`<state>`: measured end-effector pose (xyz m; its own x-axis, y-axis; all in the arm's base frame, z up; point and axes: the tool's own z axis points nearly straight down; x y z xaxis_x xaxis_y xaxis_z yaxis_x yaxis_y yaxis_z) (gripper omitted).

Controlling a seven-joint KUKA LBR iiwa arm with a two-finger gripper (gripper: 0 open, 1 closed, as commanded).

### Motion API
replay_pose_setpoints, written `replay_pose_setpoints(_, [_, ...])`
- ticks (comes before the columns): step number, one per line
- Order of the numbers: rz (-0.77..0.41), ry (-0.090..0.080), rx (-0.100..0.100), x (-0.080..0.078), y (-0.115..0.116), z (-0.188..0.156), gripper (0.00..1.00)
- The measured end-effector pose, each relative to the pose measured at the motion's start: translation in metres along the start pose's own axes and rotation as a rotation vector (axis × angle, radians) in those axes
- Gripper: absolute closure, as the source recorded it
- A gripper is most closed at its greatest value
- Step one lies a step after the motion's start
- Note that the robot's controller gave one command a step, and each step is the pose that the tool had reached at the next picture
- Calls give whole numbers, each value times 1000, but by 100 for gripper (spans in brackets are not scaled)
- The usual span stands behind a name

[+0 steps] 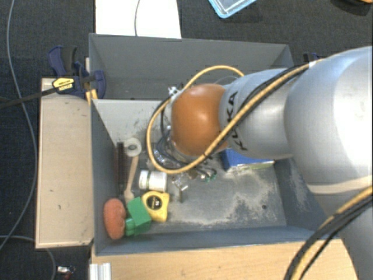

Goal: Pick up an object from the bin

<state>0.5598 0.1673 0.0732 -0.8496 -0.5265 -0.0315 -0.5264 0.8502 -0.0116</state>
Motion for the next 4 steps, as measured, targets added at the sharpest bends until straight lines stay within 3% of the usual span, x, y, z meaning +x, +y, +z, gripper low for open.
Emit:
replay_pose_setpoints(1, [-175,2,1,-50,27,0,100])
replay_pose_setpoints(2, [-173,2,1,-49,27,0,100])
replay_pose_setpoints(4, [-206,8,-4,-48,44,-156,100])
